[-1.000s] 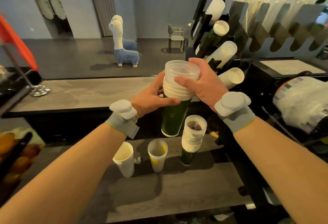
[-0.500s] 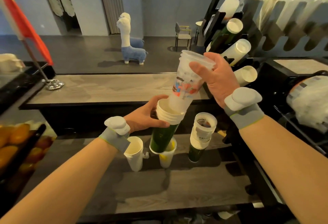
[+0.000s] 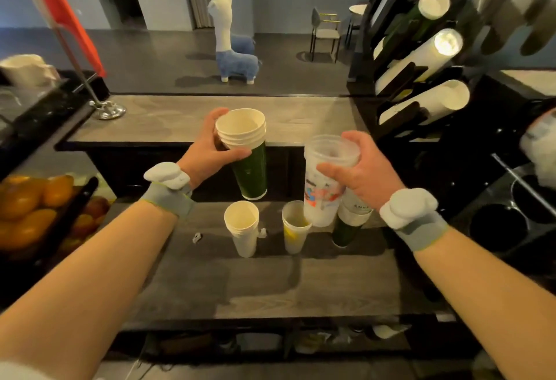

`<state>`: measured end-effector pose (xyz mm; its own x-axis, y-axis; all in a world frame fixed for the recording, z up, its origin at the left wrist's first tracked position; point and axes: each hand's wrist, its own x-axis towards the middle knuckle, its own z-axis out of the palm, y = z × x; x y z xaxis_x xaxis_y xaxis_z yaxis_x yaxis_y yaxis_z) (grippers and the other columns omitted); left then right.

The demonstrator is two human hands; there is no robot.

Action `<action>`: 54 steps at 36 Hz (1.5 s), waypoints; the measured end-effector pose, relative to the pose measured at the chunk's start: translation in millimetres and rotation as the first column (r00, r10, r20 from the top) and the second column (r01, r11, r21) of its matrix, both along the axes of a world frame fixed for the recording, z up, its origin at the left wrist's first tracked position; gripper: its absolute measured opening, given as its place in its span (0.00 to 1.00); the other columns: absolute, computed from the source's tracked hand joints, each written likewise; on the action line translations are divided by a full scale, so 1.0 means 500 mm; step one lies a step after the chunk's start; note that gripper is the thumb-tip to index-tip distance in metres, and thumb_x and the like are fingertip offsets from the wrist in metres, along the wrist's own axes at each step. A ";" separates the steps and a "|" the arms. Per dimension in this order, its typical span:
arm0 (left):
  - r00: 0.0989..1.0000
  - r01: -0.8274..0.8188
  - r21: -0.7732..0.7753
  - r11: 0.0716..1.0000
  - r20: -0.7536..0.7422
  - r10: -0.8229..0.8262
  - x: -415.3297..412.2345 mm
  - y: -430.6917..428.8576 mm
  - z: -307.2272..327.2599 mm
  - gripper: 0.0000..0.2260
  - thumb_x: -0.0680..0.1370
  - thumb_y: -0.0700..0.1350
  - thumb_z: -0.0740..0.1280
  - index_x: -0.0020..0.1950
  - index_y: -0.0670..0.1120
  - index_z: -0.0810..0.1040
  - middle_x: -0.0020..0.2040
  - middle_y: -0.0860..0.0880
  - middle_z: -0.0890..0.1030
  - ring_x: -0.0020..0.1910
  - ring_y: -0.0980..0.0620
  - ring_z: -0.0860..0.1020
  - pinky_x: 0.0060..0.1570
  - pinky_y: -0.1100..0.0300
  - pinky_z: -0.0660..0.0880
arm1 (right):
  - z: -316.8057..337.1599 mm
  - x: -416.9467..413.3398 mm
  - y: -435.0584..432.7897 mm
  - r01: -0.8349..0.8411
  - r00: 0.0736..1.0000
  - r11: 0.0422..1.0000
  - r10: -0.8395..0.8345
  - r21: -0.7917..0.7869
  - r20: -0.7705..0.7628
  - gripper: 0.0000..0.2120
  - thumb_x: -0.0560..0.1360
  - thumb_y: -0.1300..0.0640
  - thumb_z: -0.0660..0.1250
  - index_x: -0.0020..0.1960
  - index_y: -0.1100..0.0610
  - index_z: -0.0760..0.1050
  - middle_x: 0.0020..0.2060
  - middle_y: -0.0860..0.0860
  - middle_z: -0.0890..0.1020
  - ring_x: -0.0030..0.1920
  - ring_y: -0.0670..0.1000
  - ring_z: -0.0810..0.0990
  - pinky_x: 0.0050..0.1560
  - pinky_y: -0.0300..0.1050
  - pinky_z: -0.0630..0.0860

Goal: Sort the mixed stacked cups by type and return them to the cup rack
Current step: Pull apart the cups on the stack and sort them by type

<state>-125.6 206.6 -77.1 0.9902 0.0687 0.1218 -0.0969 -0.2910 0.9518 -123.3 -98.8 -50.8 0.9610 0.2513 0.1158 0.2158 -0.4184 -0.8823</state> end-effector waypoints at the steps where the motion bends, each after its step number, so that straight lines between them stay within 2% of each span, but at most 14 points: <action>1: 1.000 0.001 -0.001 1.000 0.001 -0.001 -0.001 0.005 -0.007 0.41 0.69 0.47 0.79 0.75 0.55 0.58 0.67 0.52 0.72 0.66 0.52 0.72 0.68 0.50 0.71 | -0.030 -0.009 0.006 -0.001 1.000 1.000 0.001 -0.028 -0.029 0.39 0.68 0.49 0.77 0.73 0.53 0.61 0.59 0.47 0.74 0.57 0.46 0.76 0.46 0.32 0.74; 5: 1.000 -0.023 0.003 1.000 0.014 0.023 -0.006 0.023 -0.031 0.38 0.72 0.43 0.77 0.73 0.57 0.56 0.67 0.51 0.71 0.67 0.52 0.72 0.67 0.54 0.70 | -0.146 -0.038 0.026 -0.019 0.989 0.990 -0.002 -0.142 -0.149 0.46 0.64 0.45 0.79 0.75 0.49 0.58 0.63 0.47 0.71 0.62 0.49 0.73 0.59 0.46 0.75; 12: 0.980 -0.190 0.009 0.982 0.063 0.189 -0.021 0.079 -0.080 0.40 0.71 0.43 0.78 0.73 0.57 0.57 0.67 0.50 0.70 0.66 0.52 0.72 0.65 0.58 0.70 | -0.288 -0.070 0.073 -0.123 0.966 0.958 0.056 -0.258 -0.252 0.49 0.64 0.44 0.79 0.76 0.50 0.56 0.69 0.48 0.63 0.68 0.50 0.68 0.64 0.44 0.71; 18: 0.946 -0.317 0.038 0.948 0.083 0.313 -0.045 0.125 -0.134 0.39 0.71 0.39 0.77 0.73 0.51 0.57 0.65 0.49 0.71 0.63 0.53 0.73 0.63 0.63 0.71 | -0.358 -0.095 0.118 -0.196 0.957 0.910 0.096 -0.366 -0.273 0.49 0.61 0.42 0.78 0.75 0.51 0.58 0.70 0.48 0.67 0.70 0.50 0.68 0.67 0.48 0.71; 20: 0.933 -0.358 0.067 0.931 0.055 0.355 -0.049 0.139 -0.155 0.42 0.71 0.39 0.77 0.77 0.49 0.54 0.66 0.51 0.69 0.66 0.54 0.70 0.63 0.67 0.68 | -0.381 -0.095 0.133 -0.213 0.951 0.905 0.105 -0.369 -0.291 0.49 0.59 0.43 0.78 0.74 0.50 0.59 0.69 0.48 0.67 0.69 0.51 0.70 0.66 0.50 0.73; 22: 0.920 -0.391 0.103 0.915 -0.002 0.393 -0.055 0.149 -0.182 0.46 0.71 0.41 0.78 0.79 0.49 0.51 0.69 0.51 0.66 0.67 0.55 0.65 0.65 0.63 0.63 | -0.398 -0.098 0.147 -0.223 0.949 0.899 0.112 -0.377 -0.294 0.48 0.60 0.45 0.78 0.74 0.50 0.59 0.69 0.48 0.67 0.68 0.51 0.70 0.65 0.50 0.74; 24: 0.919 -0.386 0.124 0.914 -0.032 0.393 -0.061 0.152 -0.209 0.45 0.70 0.42 0.78 0.79 0.49 0.53 0.70 0.50 0.67 0.68 0.55 0.65 0.67 0.58 0.63 | -0.400 -0.102 0.154 -0.233 0.950 0.898 0.127 -0.375 -0.286 0.48 0.62 0.47 0.79 0.74 0.52 0.57 0.68 0.49 0.66 0.67 0.51 0.69 0.65 0.47 0.72; 26: 0.920 -0.381 0.138 0.914 -0.042 0.390 -0.066 0.162 -0.242 0.41 0.69 0.42 0.79 0.75 0.49 0.59 0.66 0.51 0.70 0.66 0.53 0.69 0.66 0.56 0.67 | -0.414 -0.097 0.162 -0.242 0.950 0.891 0.138 -0.383 -0.280 0.47 0.64 0.48 0.79 0.75 0.53 0.56 0.69 0.50 0.65 0.68 0.51 0.68 0.64 0.43 0.69; 29: 0.926 -0.355 0.119 0.927 -0.093 0.367 -0.075 0.177 -0.290 0.38 0.69 0.40 0.79 0.70 0.53 0.61 0.63 0.51 0.71 0.63 0.52 0.71 0.64 0.56 0.69 | -0.427 -0.092 0.175 -0.265 0.946 0.870 0.151 -0.415 -0.287 0.49 0.66 0.48 0.78 0.76 0.55 0.53 0.72 0.51 0.62 0.71 0.52 0.66 0.66 0.43 0.66; 35: 0.927 -0.330 0.107 0.938 -0.151 0.344 -0.090 0.166 -0.347 0.36 0.70 0.35 0.77 0.67 0.53 0.59 0.63 0.48 0.70 0.62 0.52 0.69 0.59 0.65 0.66 | -0.439 -0.087 0.187 -0.258 0.951 0.855 0.142 -0.449 -0.275 0.50 0.66 0.47 0.79 0.76 0.56 0.52 0.71 0.52 0.62 0.71 0.53 0.66 0.67 0.44 0.66; 40: 0.912 -0.312 0.148 0.938 -0.230 0.340 -0.091 0.169 -0.386 0.40 0.69 0.39 0.79 0.74 0.49 0.59 0.64 0.50 0.70 0.62 0.53 0.68 0.60 0.58 0.66 | -0.459 -0.085 0.195 -0.244 0.955 0.853 0.129 -0.461 -0.266 0.48 0.65 0.48 0.79 0.75 0.56 0.54 0.69 0.52 0.63 0.68 0.53 0.69 0.65 0.44 0.69; 45: 0.916 -0.276 0.172 0.946 -0.252 0.313 -0.086 0.169 -0.406 0.41 0.69 0.39 0.79 0.74 0.50 0.59 0.62 0.52 0.70 0.61 0.53 0.69 0.58 0.58 0.66 | -0.471 -0.079 0.194 -0.244 0.955 0.851 0.127 -0.466 -0.269 0.49 0.65 0.47 0.80 0.75 0.57 0.54 0.69 0.53 0.63 0.68 0.54 0.69 0.65 0.45 0.70; 51: 0.914 -0.230 0.187 0.955 -0.296 0.278 -0.088 0.181 -0.441 0.41 0.68 0.40 0.80 0.73 0.51 0.60 0.63 0.51 0.72 0.64 0.49 0.72 0.64 0.52 0.70 | -0.478 -0.072 0.208 -0.240 0.960 0.844 0.132 -0.479 -0.247 0.49 0.64 0.45 0.80 0.74 0.56 0.55 0.68 0.51 0.63 0.65 0.54 0.71 0.63 0.45 0.72; 54: 0.913 -0.242 0.174 0.955 -0.292 0.285 -0.088 0.181 -0.448 0.42 0.68 0.39 0.80 0.74 0.49 0.59 0.64 0.51 0.71 0.63 0.52 0.70 0.63 0.56 0.68 | -0.485 -0.070 0.216 -0.254 0.958 0.830 0.146 -0.496 -0.247 0.49 0.64 0.45 0.79 0.74 0.55 0.55 0.68 0.51 0.63 0.65 0.54 0.72 0.62 0.46 0.73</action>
